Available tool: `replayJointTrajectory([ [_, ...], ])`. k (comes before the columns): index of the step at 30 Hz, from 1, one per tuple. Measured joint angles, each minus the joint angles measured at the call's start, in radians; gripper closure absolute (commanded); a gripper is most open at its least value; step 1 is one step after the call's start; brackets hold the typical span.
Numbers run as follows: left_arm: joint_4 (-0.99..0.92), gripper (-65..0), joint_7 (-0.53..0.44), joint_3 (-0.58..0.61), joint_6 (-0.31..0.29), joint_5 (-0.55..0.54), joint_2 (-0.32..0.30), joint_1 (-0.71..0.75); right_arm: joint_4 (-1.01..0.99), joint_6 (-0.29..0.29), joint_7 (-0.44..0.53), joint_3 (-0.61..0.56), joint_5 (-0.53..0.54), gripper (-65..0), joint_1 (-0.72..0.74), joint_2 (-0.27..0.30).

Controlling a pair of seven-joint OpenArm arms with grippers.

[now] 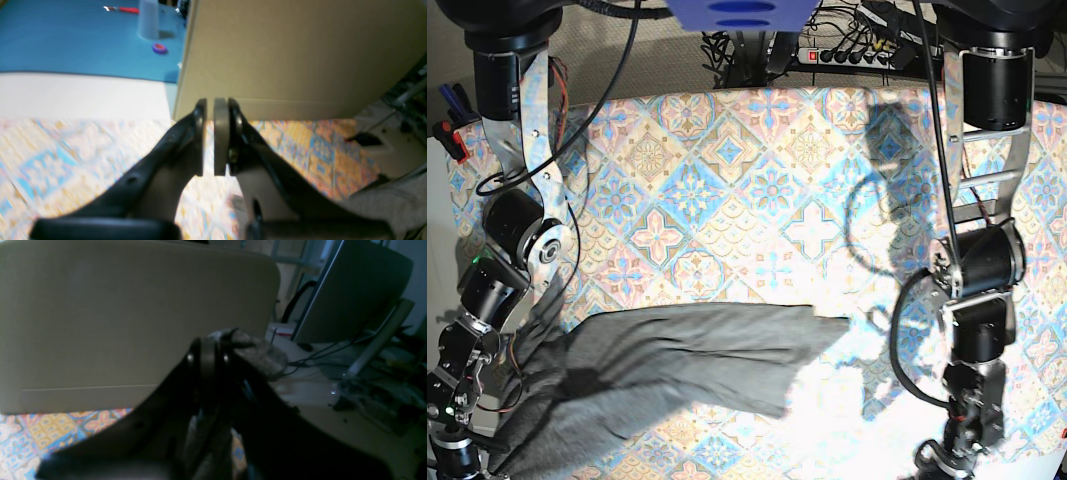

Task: Layout the t-shirt on the table in an organized manner, then fold the t-shirt properly
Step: 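Lift the shirt high with both grippers, stretching it between them, then swing the lifted shirt down and lay it across the table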

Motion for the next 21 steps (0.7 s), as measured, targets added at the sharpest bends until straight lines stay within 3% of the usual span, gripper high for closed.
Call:
replayJointTrajectory([
  [4, 0.015, -3.4, -0.025, 0.0, -0.001, -0.018, -0.011, -0.039, -0.002, -0.004, -0.003, 0.001, -0.006, 0.0, 0.011, 0.004],
  [6, 0.027, -4.4, 0.044, 0.0, -0.006, -0.017, -0.011, -0.03, 0.002, -0.004, 0.0, 0.001, -0.006, 0.0, 0.004, 0.002],
  [9, 0.108, -10.7, 0.142, 0.002, 0.003, 0.004, 0.003, 0.006, 0.016, -0.005, 0.015, 0.0, 0.001, 0.0, -0.061, 0.001],
  [12, 0.275, -18.9, 0.126, 0.004, 0.01, 0.0, 0.046, 0.035, 0.114, 0.002, -0.035, 0.0, -0.017, 0.0, -0.164, -0.012],
  [14, 0.397, -22.7, 0.066, 0.062, -0.014, -0.041, 0.089, 0.095, 0.217, 0.002, -0.028, -0.001, -0.013, 0.0, -0.221, -0.014],
  [18, 0.461, -24.5, 0.107, 0.223, -0.01, -0.019, 0.134, 0.287, 0.406, -0.014, -0.034, -0.05, 0.001, 0.0, -0.311, 0.007],
  [21, 0.436, -24.6, 0.164, 0.263, -0.011, 0.006, 0.18, 0.433, 0.514, -0.003, -0.058, -0.087, 0.002, 0.0, -0.377, -0.002],
])
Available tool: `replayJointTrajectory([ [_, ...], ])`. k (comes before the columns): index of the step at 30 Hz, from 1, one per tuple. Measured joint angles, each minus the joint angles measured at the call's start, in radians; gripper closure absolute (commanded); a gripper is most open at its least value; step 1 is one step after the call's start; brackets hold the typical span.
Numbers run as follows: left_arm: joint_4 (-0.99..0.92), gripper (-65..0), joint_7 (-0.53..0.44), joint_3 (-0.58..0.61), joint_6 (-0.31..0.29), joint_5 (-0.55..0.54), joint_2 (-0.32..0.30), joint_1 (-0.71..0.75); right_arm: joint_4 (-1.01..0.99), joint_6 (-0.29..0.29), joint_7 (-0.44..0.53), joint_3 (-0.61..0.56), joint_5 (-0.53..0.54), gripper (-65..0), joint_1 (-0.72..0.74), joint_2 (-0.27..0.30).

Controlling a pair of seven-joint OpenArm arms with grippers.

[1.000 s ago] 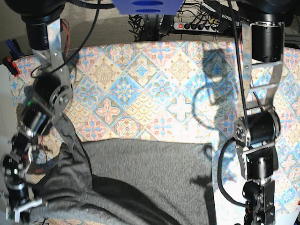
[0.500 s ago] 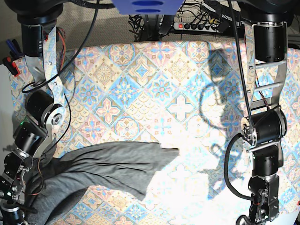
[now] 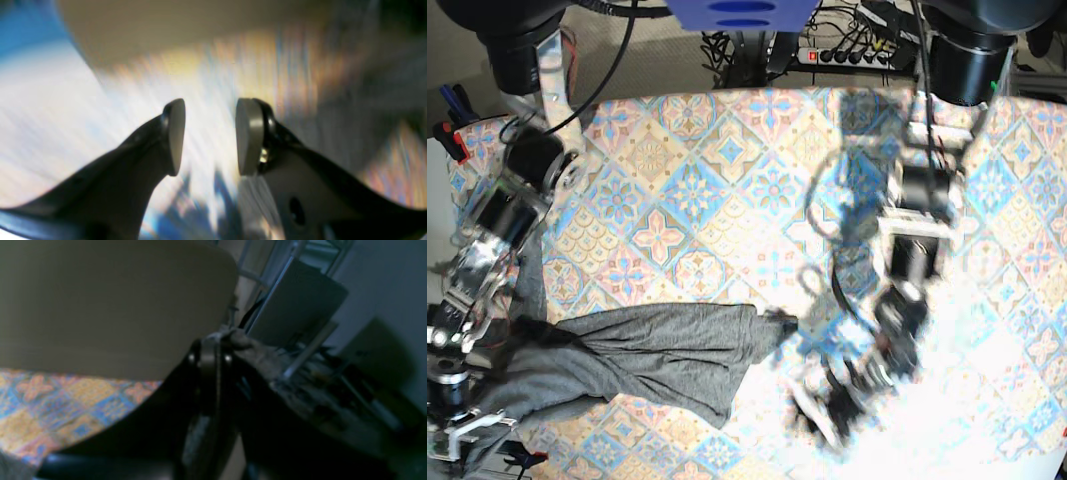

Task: Layout the t-shirt on the table in an organized manner, then fold the t-shirt properly
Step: 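Swing the lifted shirt down and lay it across the table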

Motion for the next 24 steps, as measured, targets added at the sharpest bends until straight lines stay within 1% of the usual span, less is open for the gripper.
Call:
replayJointTrajectory([
  [2, 0.0, -24.7, -0.033, -0.004, -0.002, -0.003, 0.021, 0.056, 0.056, 0.013, 0.006, -0.012, 0.002, 0.0, -0.054, -0.014],
  [4, -0.004, -24.8, -0.143, -0.003, 0.0, -0.008, 0.035, 0.071, 0.095, 0.008, 0.016, -0.009, 0.009, 0.0, -0.114, -0.031],
  [5, -0.026, -24.8, -0.203, -0.004, 0.0, -0.021, 0.039, 0.068, 0.11, 0.002, 0.011, -0.006, 0.008, 0.0, -0.14, -0.037],
  [6, -0.069, -24.9, -0.242, -0.006, 0.001, -0.032, 0.049, 0.057, 0.126, 0.004, 0.006, -0.005, 0.008, 0.0, -0.174, -0.04],
  [7, -0.124, -25.4, -0.26, -0.007, 0.013, -0.023, 0.061, 0.048, 0.141, 0.009, -0.002, -0.005, 0.006, 0.0, -0.202, -0.04],
  [10, -0.314, -29.2, -0.322, -0.006, 0.004, -0.02, 0.086, 0.054, 0.195, 0.012, -0.008, -0.005, -0.002, 0.0, -0.269, -0.05],
  [13, -0.462, -30.9, -0.363, -0.003, 0.007, 0.002, 0.099, 0.061, 0.233, 0.003, 0.014, -0.006, 0.008, 0.0, -0.302, -0.055],
  [16, -0.515, -31.1, -0.432, 0.024, 0.013, 0.061, 0.102, 0.032, 0.254, 0.011, 0.007, -0.006, 0.009, 0.0, -0.351, -0.061],
  [19, -0.521, -31.1, -0.508, 0.027, 0.011, 0.087, 0.114, 0.006, 0.275, 0.014, -0.008, -0.006, 0.006, 0.0, -0.385, -0.066],
  [21, -0.537, -31.1, -0.522, 0.03, 0.016, 0.104, 0.122, 0.004, 0.298, 0.011, 0.002, -0.006, 0.006, 0.0, -0.395, -0.067],
  [22, -0.558, -31.1, -0.522, 0.032, 0.03, 0.108, 0.122, 0.005, 0.309, 0.007, 0.014, -0.006, 0.008, 0.0, -0.402, -0.069],
  [24, -0.597, -31.1, -0.509, 0.033, 0.06, 0.159, 0.124, 0.016, 0.322, 0.01, 0.011, -0.006, 0.01, 0.0, -0.42, -0.07],
])
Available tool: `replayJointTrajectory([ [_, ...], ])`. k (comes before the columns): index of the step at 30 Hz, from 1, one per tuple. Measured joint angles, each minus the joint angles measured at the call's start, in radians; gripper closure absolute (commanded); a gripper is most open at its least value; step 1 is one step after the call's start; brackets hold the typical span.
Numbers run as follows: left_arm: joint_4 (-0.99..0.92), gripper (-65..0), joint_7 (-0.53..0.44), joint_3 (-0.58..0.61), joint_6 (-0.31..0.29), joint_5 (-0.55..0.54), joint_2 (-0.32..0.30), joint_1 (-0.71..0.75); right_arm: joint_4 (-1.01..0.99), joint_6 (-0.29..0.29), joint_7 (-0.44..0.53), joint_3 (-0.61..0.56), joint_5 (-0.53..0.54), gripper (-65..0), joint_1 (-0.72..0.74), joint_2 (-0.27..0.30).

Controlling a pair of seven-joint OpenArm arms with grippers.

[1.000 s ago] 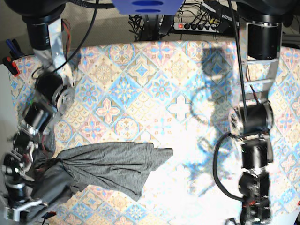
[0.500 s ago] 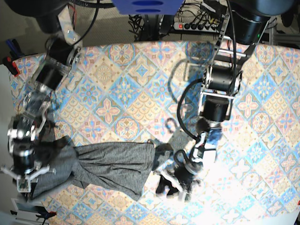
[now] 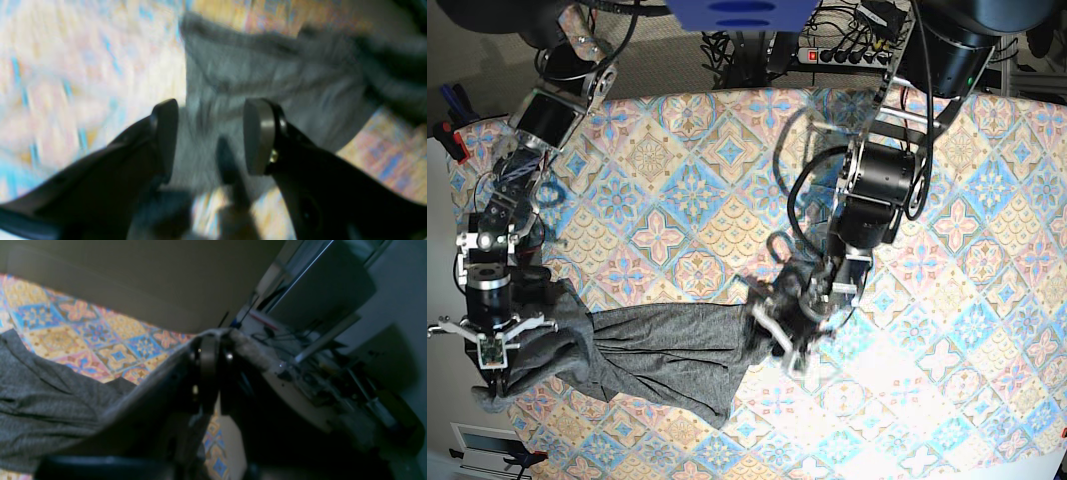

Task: Layout the t-shirt on the table in an organized manner, then fold the t-shirt properly
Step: 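Swing the lifted shirt down and lay it across the table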

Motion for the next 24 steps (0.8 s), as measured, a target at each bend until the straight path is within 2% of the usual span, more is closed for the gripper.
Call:
replayJointTrajectory([
  [2, -0.005, -31.1, 0.005, 0.001, 0.004, 0.048, -0.005, 0.016, 0.004, 0.004, -0.018, 0.0, -0.005, 0.0, -0.008, -0.007],
  [5, -0.005, -31.1, 0.003, -0.002, 0.01, 0.065, 0.002, 0.013, 0.019, 0.003, -0.005, 0.0, -0.007, 0.0, -0.005, -0.007],
  [8, -0.001, -31.2, -0.012, 0.0, 0.057, 0.09, 0.013, 0.015, 0.021, 0.004, -0.001, 0.0, -0.003, 0.0, 0.0, -0.007],
  [10, -0.026, -30.8, -0.014, 0.0, 0.067, 0.169, 0.011, 0.021, 0.029, 0.004, -0.013, 0.0, -0.004, 0.0, -0.006, -0.007],
  [12, -0.093, -30.6, -0.096, 0.0, 0.067, 0.219, 0.009, 0.018, 0.045, 0.004, -0.013, 0.0, -0.004, 0.0, -0.009, -0.007],
  [14, -0.13, -29.0, -0.1, -0.001, 0.066, 0.265, 0.01, 0.001, 0.063, 0.003, -0.005, 0.0, -0.003, 0.0, -0.016, -0.01],
  [17, -0.14, -21.5, -0.102, -0.006, 0.072, 0.279, 0.008, -0.003, 0.08, 0.004, -0.008, 0.0, -0.002, 0.0, -0.035, -0.026],
  [20, -0.159, -13.0, -0.118, -0.007, 0.071, 0.275, -0.018, -0.003, 0.096, 0.011, -0.014, -0.002, -0.004, 0.0, -0.042, -0.026],
  [22, -0.159, -6.8, -0.095, -0.007, 0.071, 0.264, -0.023, -0.008, 0.106, 0.003, -0.005, -0.002, -0.003, 0.0, -0.038, -0.026],
  [24, -0.159, -3.7, -0.059, -0.008, 0.07, 0.261, -0.038, -0.013, 0.111, 0.004, -0.004, -0.002, -0.003, 0.0, -0.038, -0.024],
])
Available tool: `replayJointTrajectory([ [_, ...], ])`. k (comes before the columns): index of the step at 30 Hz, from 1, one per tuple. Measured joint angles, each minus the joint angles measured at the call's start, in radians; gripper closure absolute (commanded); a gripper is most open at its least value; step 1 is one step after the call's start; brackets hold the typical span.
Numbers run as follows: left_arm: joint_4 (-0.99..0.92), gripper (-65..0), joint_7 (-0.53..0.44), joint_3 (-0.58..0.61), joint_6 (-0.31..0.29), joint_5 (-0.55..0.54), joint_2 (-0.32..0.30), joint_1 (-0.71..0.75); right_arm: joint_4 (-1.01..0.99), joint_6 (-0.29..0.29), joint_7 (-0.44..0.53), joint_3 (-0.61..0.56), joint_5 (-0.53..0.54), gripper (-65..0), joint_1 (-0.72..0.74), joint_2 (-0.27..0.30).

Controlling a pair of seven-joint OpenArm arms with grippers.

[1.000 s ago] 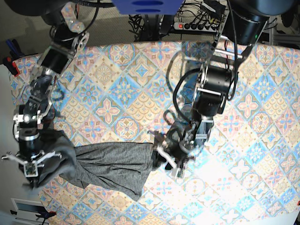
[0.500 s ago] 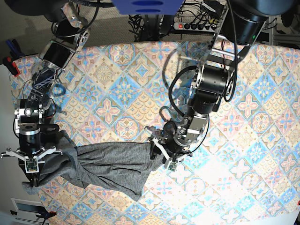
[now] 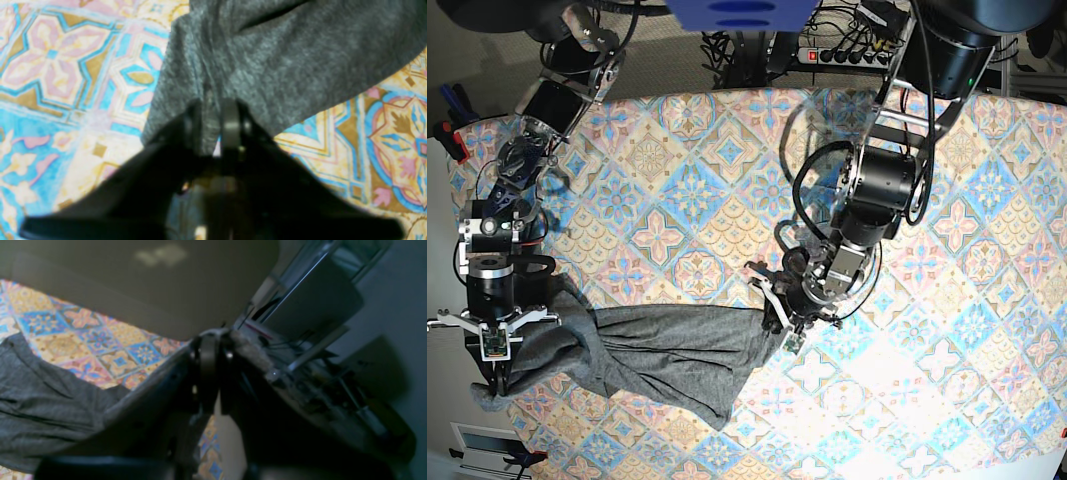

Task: Layout the t-shirt on the table in an organized manner, then fold the t-shirt properly
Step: 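Swing the lifted shirt down and lay it across the table, then move the left gripper to the shirt's free end and grasp it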

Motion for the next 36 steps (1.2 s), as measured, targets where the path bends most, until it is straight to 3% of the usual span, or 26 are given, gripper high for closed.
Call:
replayJointTrajectory([
  [5, 0.009, -3.3, -0.015, -0.003, -0.028, -0.026, -0.037, 0.027, 0.0, 0.0, 0.002, 0.001, 0.002, 0.0, -0.027, 0.0],
  [14, 0.043, -3.2, -0.181, -0.007, -0.276, -0.266, -0.206, 0.188, 0.0, 0.0, -0.002, 0.002, -0.001, 0.0, -0.037, -0.001],
  [21, 0.064, -3.2, -0.171, -0.009, -0.365, -0.428, -0.344, 0.263, -0.006, 0.0, 0.001, -0.001, 0.0, 0.0, -0.035, -0.002],
  [26, 0.07, -3.2, -0.277, -0.013, -0.356, -0.502, -0.473, 0.346, -0.014, 0.002, -0.005, -0.014, 0.0, 0.0, -0.039, -0.027],
  [32, 0.072, -3.2, -0.464, -0.013, -0.341, -0.55, -0.536, 0.439, -0.011, -0.003, -0.001, -0.011, -0.001, 0.0, -0.053, -0.089],
  [36, 0.072, -3.2, -0.601, -0.013, -0.264, -0.548, -0.599, 0.519, -0.014, 0.007, -0.006, -0.016, -0.008, 0.0, -0.057, -0.091],
])
